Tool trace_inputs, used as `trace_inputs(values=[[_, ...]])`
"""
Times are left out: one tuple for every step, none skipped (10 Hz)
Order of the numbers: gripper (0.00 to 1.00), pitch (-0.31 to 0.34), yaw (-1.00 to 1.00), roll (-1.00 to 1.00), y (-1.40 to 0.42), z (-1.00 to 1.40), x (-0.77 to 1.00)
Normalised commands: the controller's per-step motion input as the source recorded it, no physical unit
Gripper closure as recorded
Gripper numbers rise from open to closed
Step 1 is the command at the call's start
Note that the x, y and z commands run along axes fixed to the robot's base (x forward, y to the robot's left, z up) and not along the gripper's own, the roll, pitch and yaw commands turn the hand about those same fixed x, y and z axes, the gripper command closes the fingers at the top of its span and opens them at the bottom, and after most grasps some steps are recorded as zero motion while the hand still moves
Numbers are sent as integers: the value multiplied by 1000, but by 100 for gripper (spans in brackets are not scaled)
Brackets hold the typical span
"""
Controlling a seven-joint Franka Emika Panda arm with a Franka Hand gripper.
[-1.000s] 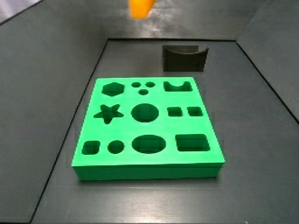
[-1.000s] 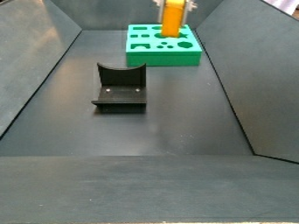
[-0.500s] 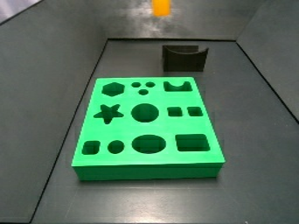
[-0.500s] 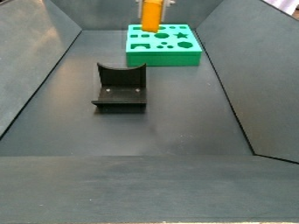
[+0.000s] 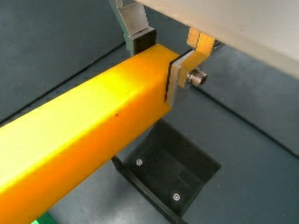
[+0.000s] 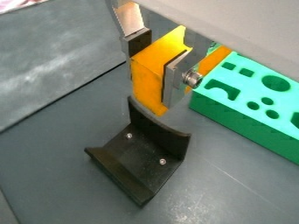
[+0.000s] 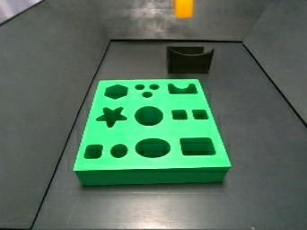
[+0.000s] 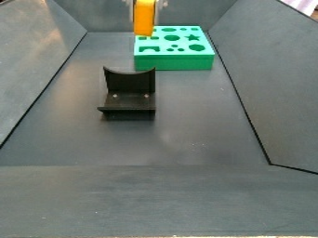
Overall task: Pick up the rectangle object. Move up. Place the rectangle object on the fixture. Regrasp the rectangle object. Move to above the board. Insert the rectangle object.
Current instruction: Place the rectangle object on the fixture.
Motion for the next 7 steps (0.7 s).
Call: trace_inputs(values=[[100,261,180,-1000,216,-252,637],[100,286,120,-1000,97,-67,512],[100,295,95,-1000,68,-25,459],[100,326,28,-1000,50,-13,315],[100,300,-21,-871,51,-18,237],[100,255,-70,-700,53,-9,166],[100,226,-95,-586,52,-7,118]])
